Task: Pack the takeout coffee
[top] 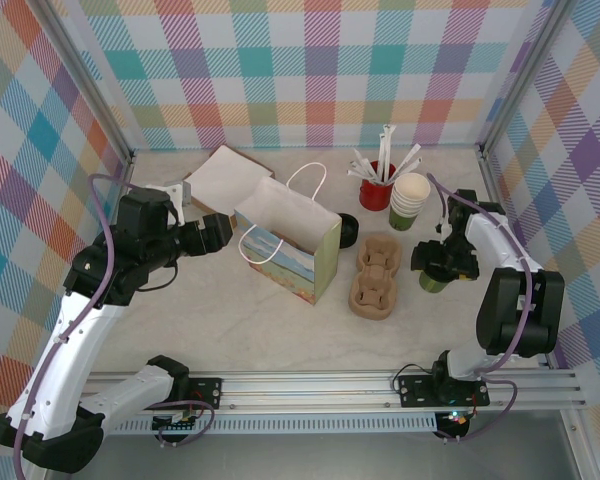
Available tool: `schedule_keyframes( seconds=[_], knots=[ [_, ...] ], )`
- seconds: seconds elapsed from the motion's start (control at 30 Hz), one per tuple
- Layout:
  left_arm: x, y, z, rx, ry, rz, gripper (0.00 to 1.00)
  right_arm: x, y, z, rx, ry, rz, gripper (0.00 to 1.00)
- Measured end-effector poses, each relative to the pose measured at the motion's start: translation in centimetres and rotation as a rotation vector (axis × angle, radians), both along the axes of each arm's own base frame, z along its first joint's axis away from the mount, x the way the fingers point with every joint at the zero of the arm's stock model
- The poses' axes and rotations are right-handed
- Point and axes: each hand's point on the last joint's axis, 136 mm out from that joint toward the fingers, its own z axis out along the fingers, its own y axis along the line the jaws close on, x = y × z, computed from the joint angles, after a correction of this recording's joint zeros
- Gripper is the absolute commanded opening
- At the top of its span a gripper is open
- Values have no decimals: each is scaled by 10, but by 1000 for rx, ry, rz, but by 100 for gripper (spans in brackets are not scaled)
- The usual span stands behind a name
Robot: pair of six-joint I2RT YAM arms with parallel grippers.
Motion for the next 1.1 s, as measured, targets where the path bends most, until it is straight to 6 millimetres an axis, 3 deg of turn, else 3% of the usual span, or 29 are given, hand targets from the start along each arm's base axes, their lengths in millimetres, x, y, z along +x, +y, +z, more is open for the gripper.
schedule_keyframes(
  seconds=[0.27,0.47,0.7,1.1],
  knots=[
    [0,0,0,-1,1,2,89,-6,0,-9,-16,54,15,98],
    [0,0,0,-2,1,1,89,-10,-1,-15,-32,97,23,90],
    [0,0,0,-2,1,1,89,-7,-3,-8,-44,92,27,83],
    [0,-2,-1,-7,8,-9,90,-2,-1,14,-54,66,45,83]
  ],
)
